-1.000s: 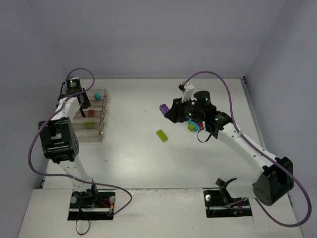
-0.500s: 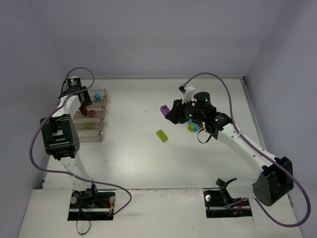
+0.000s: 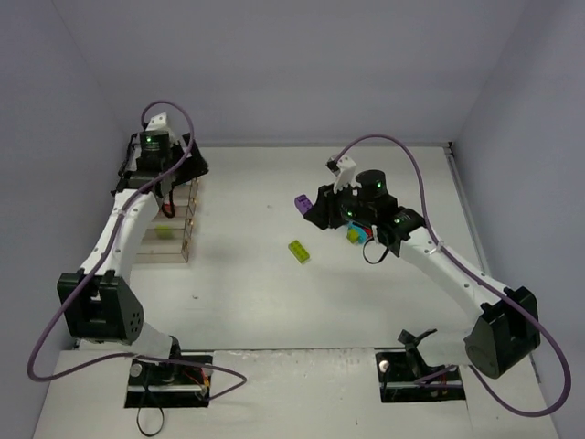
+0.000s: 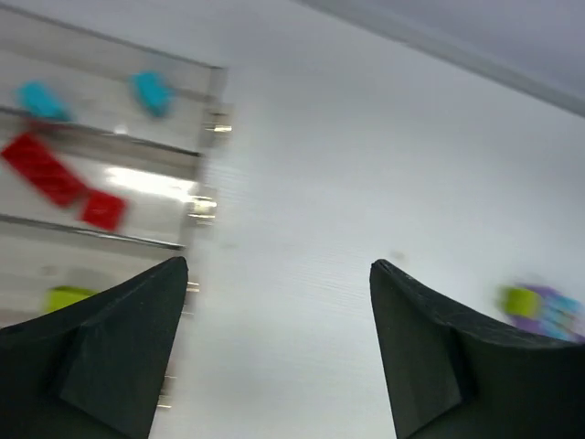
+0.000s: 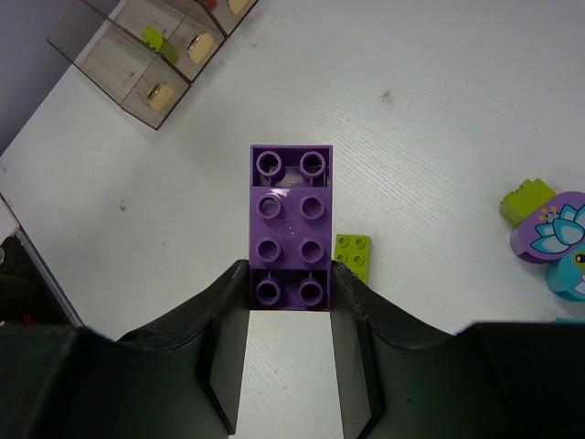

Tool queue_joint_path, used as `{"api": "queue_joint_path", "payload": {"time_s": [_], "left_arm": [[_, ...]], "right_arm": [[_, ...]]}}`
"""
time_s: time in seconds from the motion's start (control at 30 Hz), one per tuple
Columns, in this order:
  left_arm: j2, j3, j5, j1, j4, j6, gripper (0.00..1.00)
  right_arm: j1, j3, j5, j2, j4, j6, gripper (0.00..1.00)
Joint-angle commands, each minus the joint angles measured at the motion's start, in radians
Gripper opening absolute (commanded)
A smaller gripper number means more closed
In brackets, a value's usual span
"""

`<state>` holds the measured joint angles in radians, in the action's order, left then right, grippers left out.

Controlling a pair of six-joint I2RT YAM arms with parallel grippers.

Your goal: Sort the legos into containers by color

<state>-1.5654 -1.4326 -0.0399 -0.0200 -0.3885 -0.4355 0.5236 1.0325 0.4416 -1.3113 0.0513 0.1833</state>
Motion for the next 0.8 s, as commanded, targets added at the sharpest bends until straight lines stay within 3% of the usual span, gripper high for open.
{"api": "queue_joint_path", "payload": {"time_s": [0.0,0.13,0.3,0.57,0.67,0.77], "left_arm": [[0.15,0.064,-0.192,-0.132,0.071,-0.167,0.75],[0.228,0.175,-0.29,-0.254,0.21,-0.325,0.76],[0.26,0.233,-0.239,-0.432,0.33,-0.44,0.77],[0.24,0.262,-0.161,-0.517,0.415,-0.522,0.75],[0.232,0.255,-0.147,-0.534,0.407,-0.526,0.67],[0.231,0.261,-0.129,-0.544,0.396,-0.531,0.52]], "right_arm": [[0.016,0.055,0.028,-0.006,0.114,-0.034,0.0],[0.05,0.072,0.023,-0.016,0.124,-0.05,0.0],[0.088,0.081,-0.006,-0.022,0.128,-0.054,0.0],[0.113,0.093,-0.023,-0.029,0.142,-0.05,0.0],[0.119,0.093,-0.035,-0.029,0.143,-0.045,0.0],[0.119,0.089,-0.046,-0.025,0.15,-0.038,0.0]]}}
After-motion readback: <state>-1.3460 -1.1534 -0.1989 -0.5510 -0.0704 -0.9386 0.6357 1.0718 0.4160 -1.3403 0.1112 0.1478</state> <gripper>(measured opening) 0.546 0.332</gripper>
